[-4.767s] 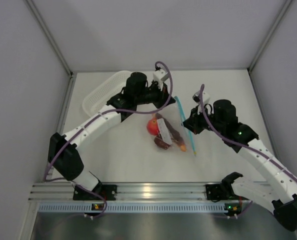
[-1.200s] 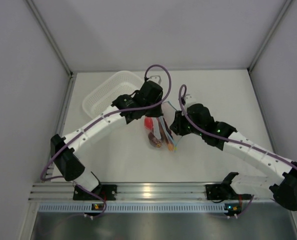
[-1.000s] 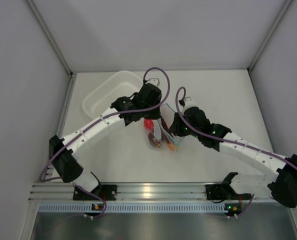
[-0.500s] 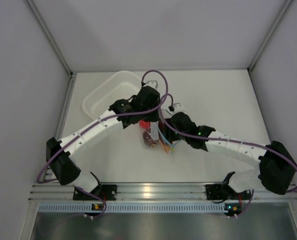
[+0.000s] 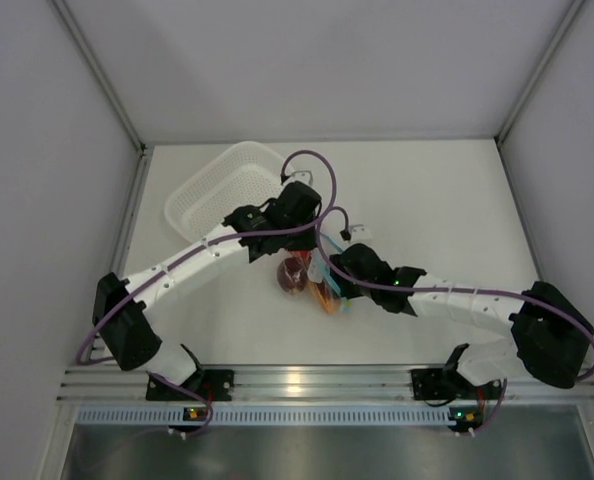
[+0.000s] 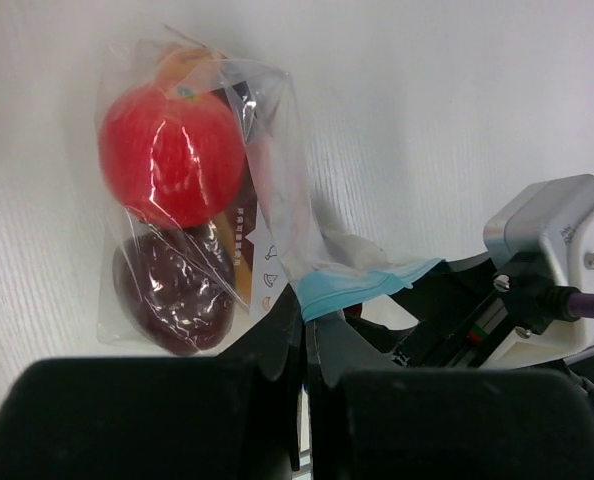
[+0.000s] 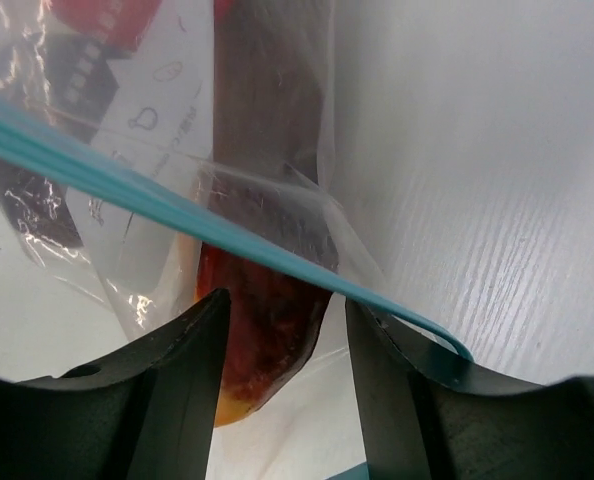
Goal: Open the zip-top bag and remove the fake food
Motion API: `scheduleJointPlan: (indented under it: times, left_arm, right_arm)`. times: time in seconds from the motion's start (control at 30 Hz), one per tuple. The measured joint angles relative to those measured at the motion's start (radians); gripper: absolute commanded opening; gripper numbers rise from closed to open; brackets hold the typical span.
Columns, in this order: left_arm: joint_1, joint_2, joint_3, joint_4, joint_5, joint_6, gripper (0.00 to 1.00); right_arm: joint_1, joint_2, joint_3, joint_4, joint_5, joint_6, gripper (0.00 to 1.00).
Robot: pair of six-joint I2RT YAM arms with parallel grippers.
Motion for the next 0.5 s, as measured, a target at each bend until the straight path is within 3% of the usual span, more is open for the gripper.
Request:
scheduleJointPlan:
  times: [0.13,0.33,0.43,0.5]
  left_arm:
    - [0.0,-0.001,-0.024,0.017,-0.003,-0.014,0.0]
    - [-0.002,-0.039,-0.06,0.046,-0.026,-0.044,0.0]
    - [-0.006,-0.076,-0.091,0.07,-0.034,-0.061,0.0]
    - [-0.006,-0.097,-0.111,0.08,-0.049,-0.074,0.0]
  right_arm:
    - [0.001,-0.007,-0.026,0.02,0.019,0.032,0.59]
    - [0.0,0.009,-0.043,0.087,-0.036,0.082,0.56]
    - [-0.002,0.039,-0.06,0.162,-0.092,0.117,0.47]
    - [-0.002,0.077,-0.064,0.211,-0.134,0.138,0.36]
